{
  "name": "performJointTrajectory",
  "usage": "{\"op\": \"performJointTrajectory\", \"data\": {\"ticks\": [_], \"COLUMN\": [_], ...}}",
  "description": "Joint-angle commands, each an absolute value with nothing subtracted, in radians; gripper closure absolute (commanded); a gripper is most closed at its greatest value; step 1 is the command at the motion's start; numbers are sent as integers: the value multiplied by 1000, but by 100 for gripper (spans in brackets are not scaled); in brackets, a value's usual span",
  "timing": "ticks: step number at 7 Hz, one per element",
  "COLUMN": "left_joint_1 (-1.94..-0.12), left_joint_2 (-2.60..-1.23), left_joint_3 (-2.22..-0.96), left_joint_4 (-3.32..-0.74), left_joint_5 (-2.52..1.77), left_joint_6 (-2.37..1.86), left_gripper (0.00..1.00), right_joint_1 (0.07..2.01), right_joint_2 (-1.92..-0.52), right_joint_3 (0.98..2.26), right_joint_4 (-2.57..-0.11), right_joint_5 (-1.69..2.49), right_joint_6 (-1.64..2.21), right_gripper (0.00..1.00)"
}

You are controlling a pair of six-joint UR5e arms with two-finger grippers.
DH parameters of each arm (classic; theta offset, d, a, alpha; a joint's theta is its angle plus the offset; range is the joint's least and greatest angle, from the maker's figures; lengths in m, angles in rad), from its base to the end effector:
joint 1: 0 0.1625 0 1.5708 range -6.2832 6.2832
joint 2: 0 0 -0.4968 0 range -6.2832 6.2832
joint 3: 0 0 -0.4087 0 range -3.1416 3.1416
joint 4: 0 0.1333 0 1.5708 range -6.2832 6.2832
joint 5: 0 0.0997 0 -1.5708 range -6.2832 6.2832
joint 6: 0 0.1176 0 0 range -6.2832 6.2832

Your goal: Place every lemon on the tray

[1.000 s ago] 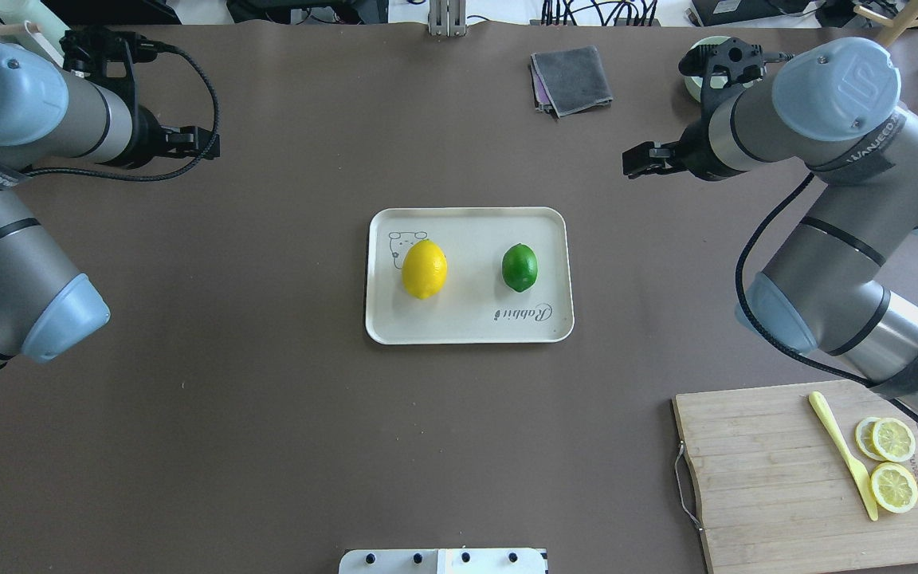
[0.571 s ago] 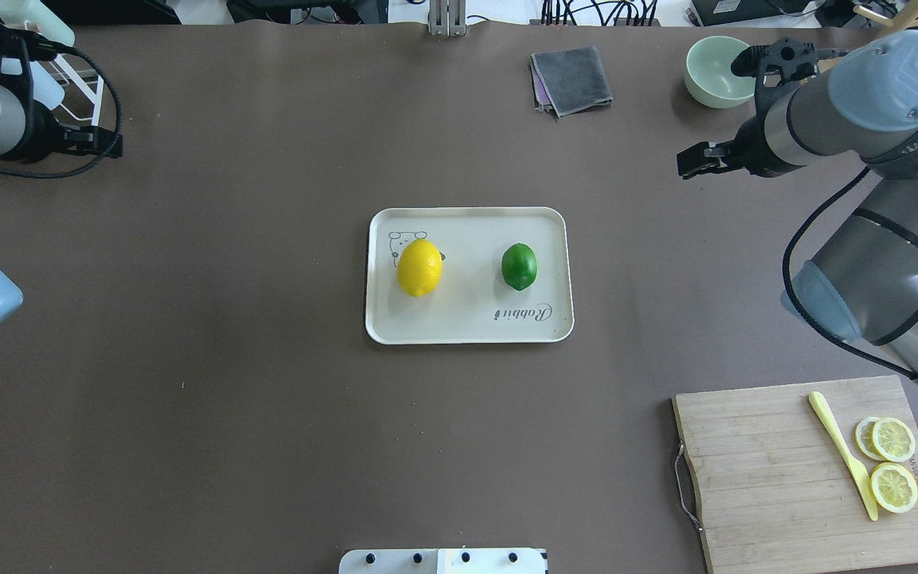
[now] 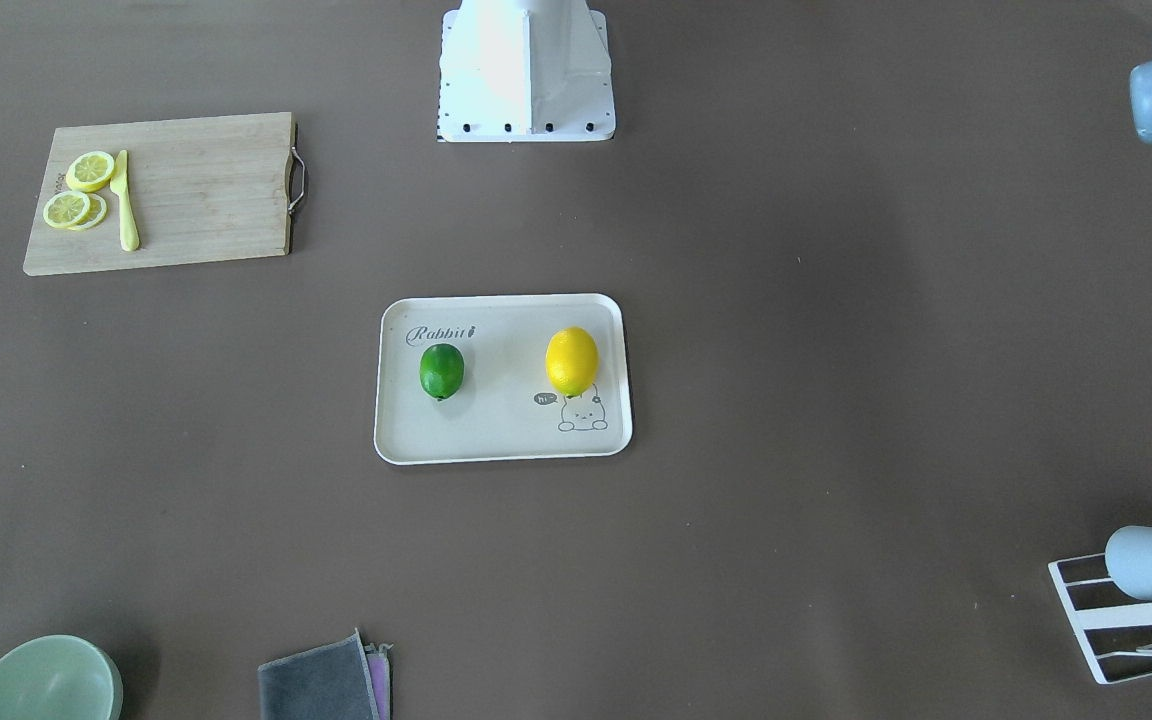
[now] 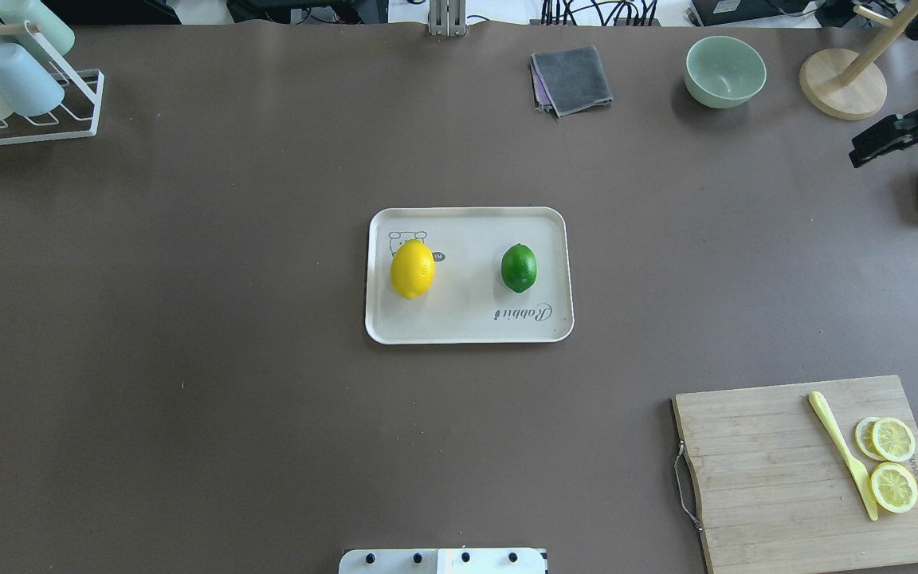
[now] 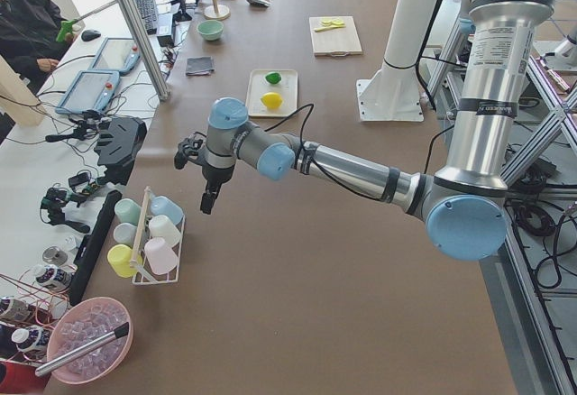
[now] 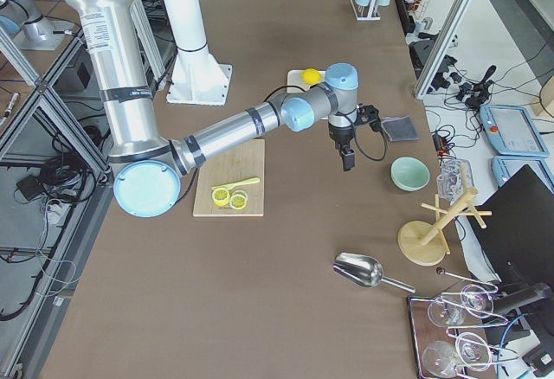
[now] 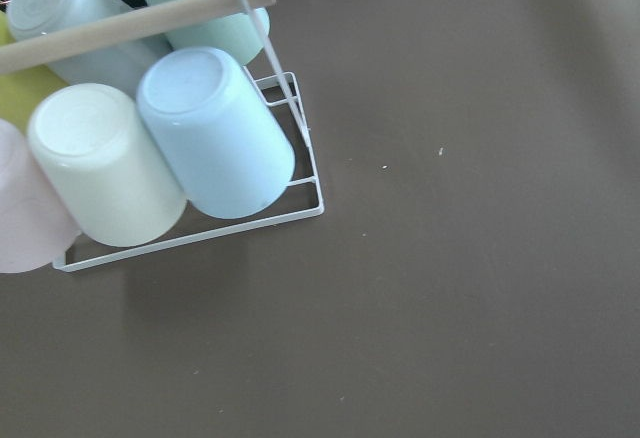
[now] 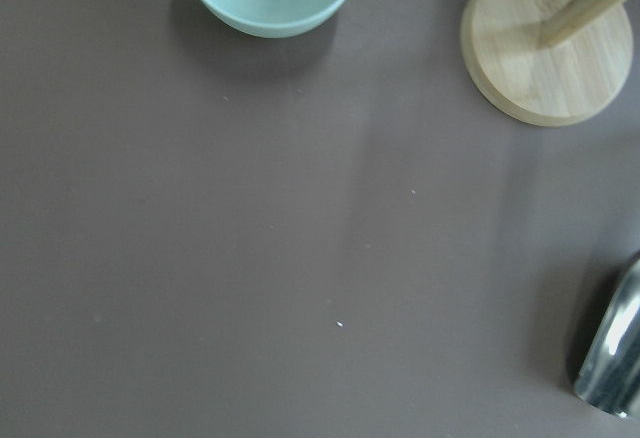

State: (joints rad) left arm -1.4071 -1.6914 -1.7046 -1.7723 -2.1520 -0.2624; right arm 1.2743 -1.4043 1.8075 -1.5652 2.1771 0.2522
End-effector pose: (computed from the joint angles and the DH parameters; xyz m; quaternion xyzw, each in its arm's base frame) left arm 0.0280 -0.5914 0.5972 0.1526 0.3186 0.0186 0.9353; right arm -0.1084 -0.5819 0.5411 0.1073 -0.3339 -0.0813 0.9330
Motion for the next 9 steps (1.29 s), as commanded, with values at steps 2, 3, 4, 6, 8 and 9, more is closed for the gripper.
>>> {"op": "performJointTrajectory", "data": {"ticks": [2, 3, 4, 6, 8, 9], "left_joint_1": [-1561, -1566, -1568, -1603, -1618, -1618], "left_joint_2": [-1692, -1686, -1666, -1664, -1622, -1620], "left_joint_3": [-1571, -1553, -1555, -1563, -1604, -1609], "left_joint_4": [-1650, -1652, -1654, -1654, -1654, -1652], "left_joint_5": [-2288, -2337, -2342, -2342, -2342, -2342], "left_joint_6": [-45, -44, -44, -45, -46, -46], "left_gripper": [2, 2, 2, 2, 2, 2], "right_joint_1": [1463, 1486, 1494, 1494, 1503, 1517], "right_joint_2": [-1544, -1587, -1621, -1634, -1632, -1631], "right_joint_3": [1770, 1758, 1737, 1621, 1614, 1614], "right_joint_4": [-1678, -1672, -1628, -1513, -1465, -1466], "right_joint_5": [2281, 2281, 2283, 2347, 2339, 2338], "right_joint_6": [-1, -55, -66, -61, -55, -55], "right_gripper": [0, 0, 0, 0, 0, 0]}}
